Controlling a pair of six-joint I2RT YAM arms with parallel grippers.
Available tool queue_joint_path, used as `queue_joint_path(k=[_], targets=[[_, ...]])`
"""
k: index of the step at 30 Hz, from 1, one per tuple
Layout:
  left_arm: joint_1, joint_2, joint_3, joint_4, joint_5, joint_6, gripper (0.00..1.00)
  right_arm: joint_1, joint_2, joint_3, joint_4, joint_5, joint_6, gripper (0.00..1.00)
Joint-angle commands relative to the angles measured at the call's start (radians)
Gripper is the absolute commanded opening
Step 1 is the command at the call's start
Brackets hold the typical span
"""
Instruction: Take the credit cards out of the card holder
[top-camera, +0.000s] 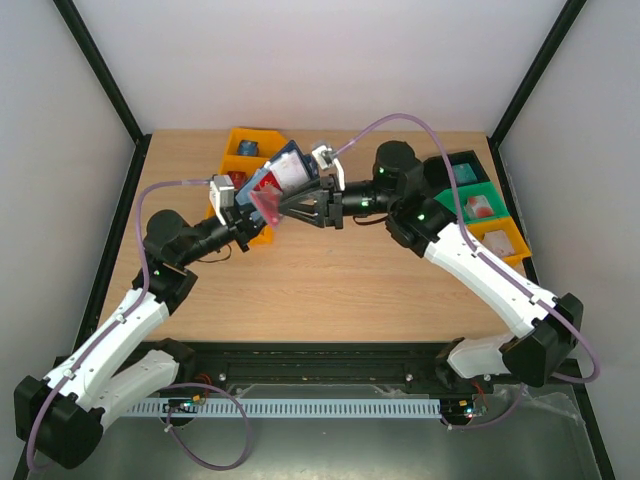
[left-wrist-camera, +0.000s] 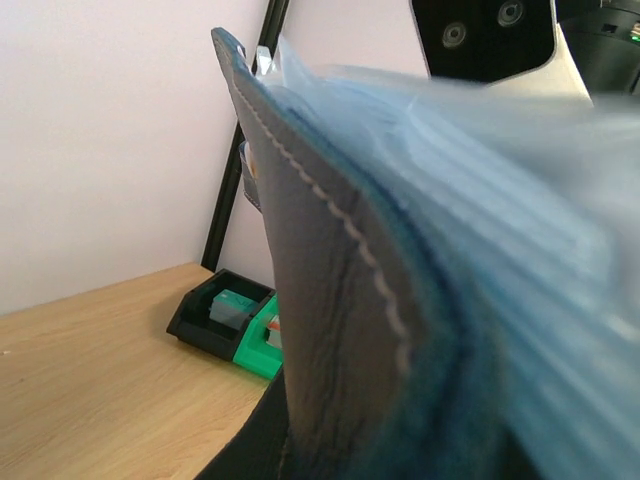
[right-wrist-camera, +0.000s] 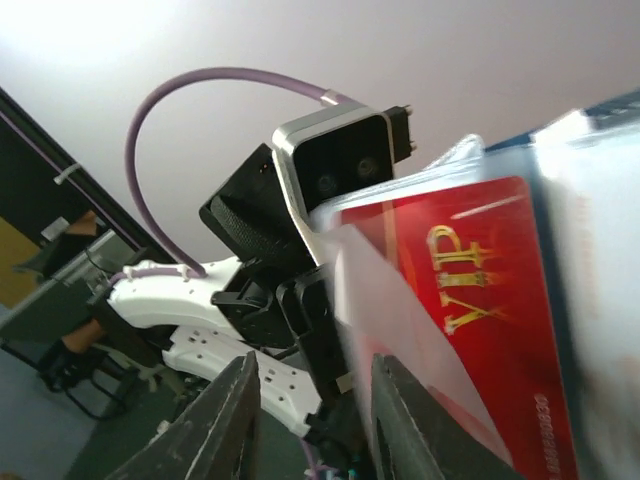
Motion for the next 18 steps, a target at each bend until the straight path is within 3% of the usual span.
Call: queue_joint_path(k=[1,7,14,18], targets=[[-0.001,-0.022,-0.009,0.041,-0.018,-0.004,0.02,0.052,0.018,0.022,0.004,0.097,-0.035,0.34],[0.001,-0.030,-0.017,0.068,0.007,-0.024,0.02,0.060,0.014,0.094,-0.199,0.220,-0.202,0.37],[0.002,-0.036,-0.016,0.059,0.014,-0.018,0.02,0.050,-0.054,0.095,-0.273,0.423,-0.281,0.39],[0.002,-0.039,-0.010,0.021,0.008,-0.014,0.02,0.048,-0.043,0.110,-0.298,0.452,-0.291,0.40]])
